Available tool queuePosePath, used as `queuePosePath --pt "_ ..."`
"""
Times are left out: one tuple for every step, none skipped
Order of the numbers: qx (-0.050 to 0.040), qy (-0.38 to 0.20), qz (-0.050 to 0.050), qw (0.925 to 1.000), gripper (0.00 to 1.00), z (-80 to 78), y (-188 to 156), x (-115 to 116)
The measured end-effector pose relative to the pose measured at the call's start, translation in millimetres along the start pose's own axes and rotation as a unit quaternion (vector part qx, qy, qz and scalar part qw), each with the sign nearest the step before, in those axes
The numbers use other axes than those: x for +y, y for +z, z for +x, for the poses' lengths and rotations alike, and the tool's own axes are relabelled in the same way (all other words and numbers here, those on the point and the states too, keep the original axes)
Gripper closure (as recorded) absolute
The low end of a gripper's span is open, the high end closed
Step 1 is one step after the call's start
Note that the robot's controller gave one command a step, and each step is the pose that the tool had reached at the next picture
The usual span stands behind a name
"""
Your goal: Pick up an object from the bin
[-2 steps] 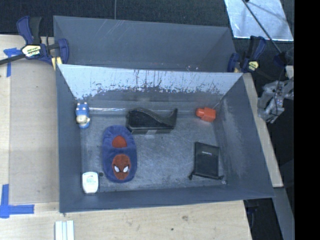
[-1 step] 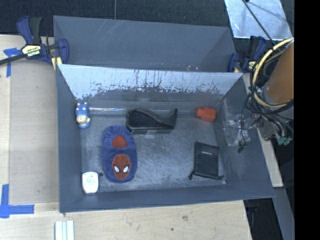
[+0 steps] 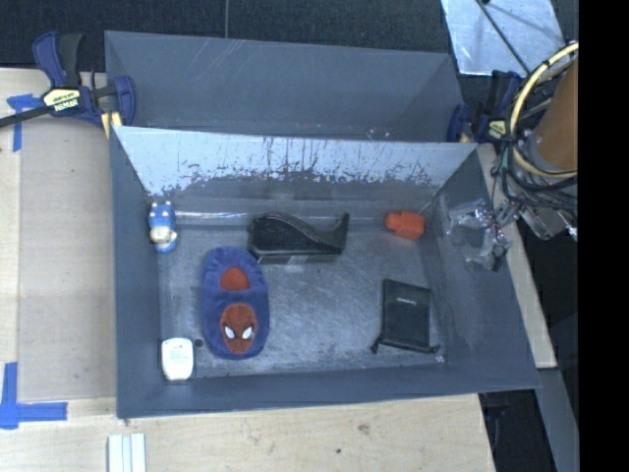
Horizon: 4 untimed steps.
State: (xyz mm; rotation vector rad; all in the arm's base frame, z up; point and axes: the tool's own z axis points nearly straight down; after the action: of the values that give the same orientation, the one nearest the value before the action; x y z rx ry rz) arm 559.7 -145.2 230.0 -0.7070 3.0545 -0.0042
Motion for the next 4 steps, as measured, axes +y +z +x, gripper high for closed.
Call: queuePosePath --pt "0.0038 0.117 -0.003 0.9932 1.0 -10.4 83.3 16.5" --pt "0.0018 0.116 -0.001 0.9932 0.0 -11.2 81.0 15.4" --pt "-0.0007 -0.286 -0.007 0.9583 0.0 1.6 159.5 25.9" --pt "0.0013 -0.284 -0.003 0.9589 1.0 3.8 159.3 21.4"
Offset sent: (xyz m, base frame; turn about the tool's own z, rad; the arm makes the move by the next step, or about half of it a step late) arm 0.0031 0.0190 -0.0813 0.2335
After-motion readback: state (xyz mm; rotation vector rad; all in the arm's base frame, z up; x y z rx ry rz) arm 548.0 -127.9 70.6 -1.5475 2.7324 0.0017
